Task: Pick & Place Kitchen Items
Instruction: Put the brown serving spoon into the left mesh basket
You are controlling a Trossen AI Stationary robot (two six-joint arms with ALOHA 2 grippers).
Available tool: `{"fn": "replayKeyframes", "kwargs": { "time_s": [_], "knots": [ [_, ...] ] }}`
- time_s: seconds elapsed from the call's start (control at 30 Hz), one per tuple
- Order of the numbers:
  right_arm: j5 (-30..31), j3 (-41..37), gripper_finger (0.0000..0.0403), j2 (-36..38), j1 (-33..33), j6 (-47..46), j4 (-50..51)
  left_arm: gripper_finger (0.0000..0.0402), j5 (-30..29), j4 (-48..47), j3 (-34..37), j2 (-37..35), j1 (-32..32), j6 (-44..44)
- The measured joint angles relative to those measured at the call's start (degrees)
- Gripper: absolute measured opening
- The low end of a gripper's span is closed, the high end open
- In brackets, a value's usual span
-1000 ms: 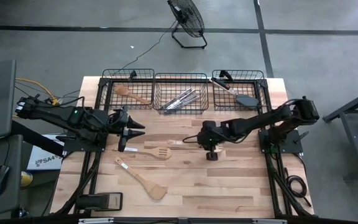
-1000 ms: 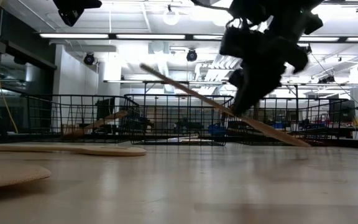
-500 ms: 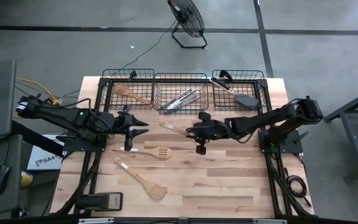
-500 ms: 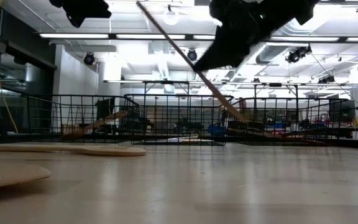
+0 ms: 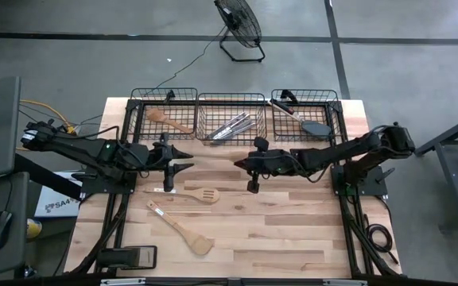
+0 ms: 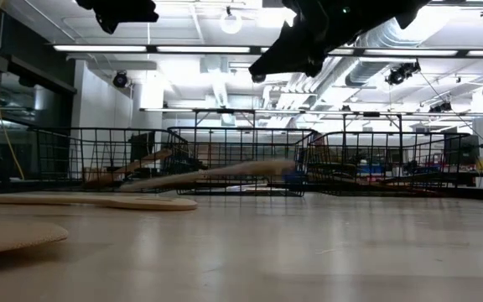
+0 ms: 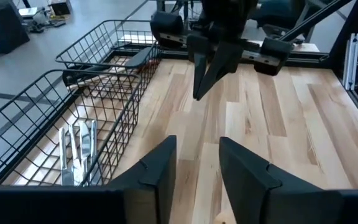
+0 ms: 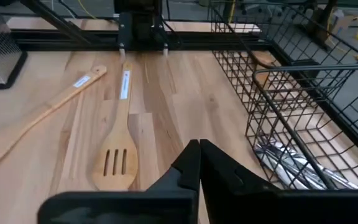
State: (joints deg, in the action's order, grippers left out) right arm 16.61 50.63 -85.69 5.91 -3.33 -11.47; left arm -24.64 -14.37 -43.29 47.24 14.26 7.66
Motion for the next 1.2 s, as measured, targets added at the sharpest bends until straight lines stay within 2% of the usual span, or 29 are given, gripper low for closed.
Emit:
{"fn": "replayKeyframes", "kwargs": {
  "time_s": [0.27,0.97,1.07,1.2],
  "knots": [
    [-2.3,0.0,0.0002,0.0,0.0,0.5,-0.1,0.0163,-0.4,0.9,0.0,0.0,0.0,-0.1],
    [-3.3,0.0,0.0005,0.0,-0.1,3.2,4.0,0.0163,-0.4,0.9,0.0,0.0,0.0,0.1],
    [-3.5,0.0,0.0017,0.0,-0.4,3.1,5.5,0.0163,-0.4,0.9,0.0,0.0,0.0,0.8],
    [-3.2,0.0,0.0061,-1.7,-1.9,-0.4,5.7,0.0163,-0.4,0.8,0.0,0.0,0.0,1.8]
  ]
}}
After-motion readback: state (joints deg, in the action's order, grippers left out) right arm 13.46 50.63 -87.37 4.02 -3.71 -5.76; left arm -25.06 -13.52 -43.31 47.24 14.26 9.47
